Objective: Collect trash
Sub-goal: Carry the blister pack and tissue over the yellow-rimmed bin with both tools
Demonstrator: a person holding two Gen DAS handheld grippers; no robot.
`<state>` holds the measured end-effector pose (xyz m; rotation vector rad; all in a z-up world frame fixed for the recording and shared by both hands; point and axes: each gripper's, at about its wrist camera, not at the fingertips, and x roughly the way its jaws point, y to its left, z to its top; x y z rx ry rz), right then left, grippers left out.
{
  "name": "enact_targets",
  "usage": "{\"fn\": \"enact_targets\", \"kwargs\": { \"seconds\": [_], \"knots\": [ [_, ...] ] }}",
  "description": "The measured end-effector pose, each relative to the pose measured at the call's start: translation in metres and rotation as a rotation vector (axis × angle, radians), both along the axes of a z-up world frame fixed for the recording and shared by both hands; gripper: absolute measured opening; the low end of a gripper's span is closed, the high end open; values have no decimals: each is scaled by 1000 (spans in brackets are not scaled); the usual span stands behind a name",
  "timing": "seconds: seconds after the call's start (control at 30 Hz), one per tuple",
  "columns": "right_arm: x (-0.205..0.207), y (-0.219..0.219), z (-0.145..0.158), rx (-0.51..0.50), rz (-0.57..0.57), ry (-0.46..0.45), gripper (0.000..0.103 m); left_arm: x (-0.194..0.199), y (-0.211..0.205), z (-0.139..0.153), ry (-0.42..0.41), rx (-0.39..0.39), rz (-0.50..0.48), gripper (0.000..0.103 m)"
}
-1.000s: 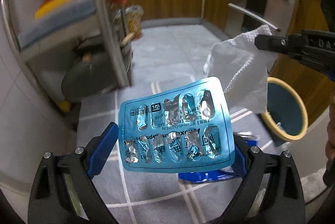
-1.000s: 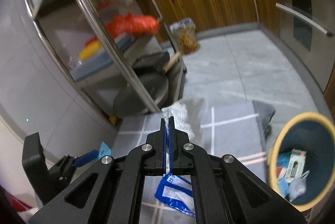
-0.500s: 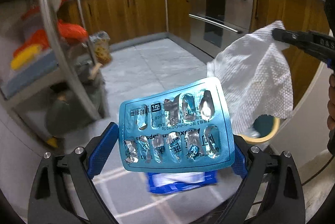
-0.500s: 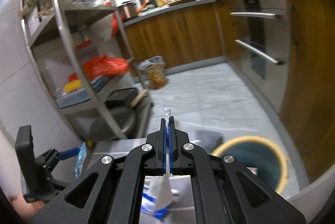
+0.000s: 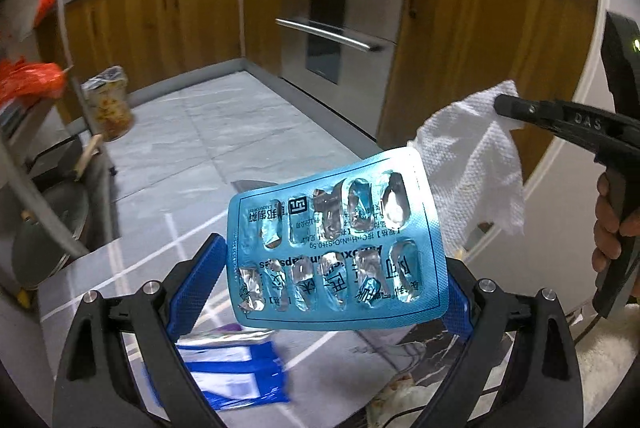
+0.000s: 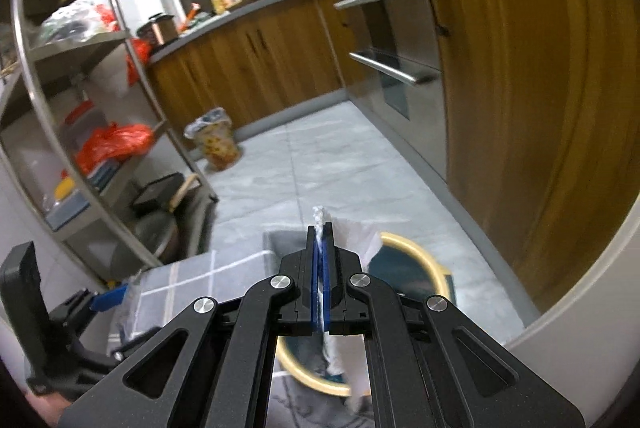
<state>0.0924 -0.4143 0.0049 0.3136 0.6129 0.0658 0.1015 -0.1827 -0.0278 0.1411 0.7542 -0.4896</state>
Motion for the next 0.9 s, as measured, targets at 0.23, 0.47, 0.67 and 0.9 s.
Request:
{"fn": "enact_targets", "kwargs": {
  "seconds": [0.23,0.47,0.67,0.9],
  "knots": [
    [13,-20,-24,-27,-14,71,3,15,-40,-36,44,72,-42,92],
    [30,-31,-47,24,-18,129,3,33,-60,-63,84,97,-42,92],
    [43,-29,-58,7,-10,161,3,46,-83,-88,97,145,-56,93],
    [51,-30,-63,3,-17,164,3,58,-96,-106,89,181,-64,97]
  ]
}}
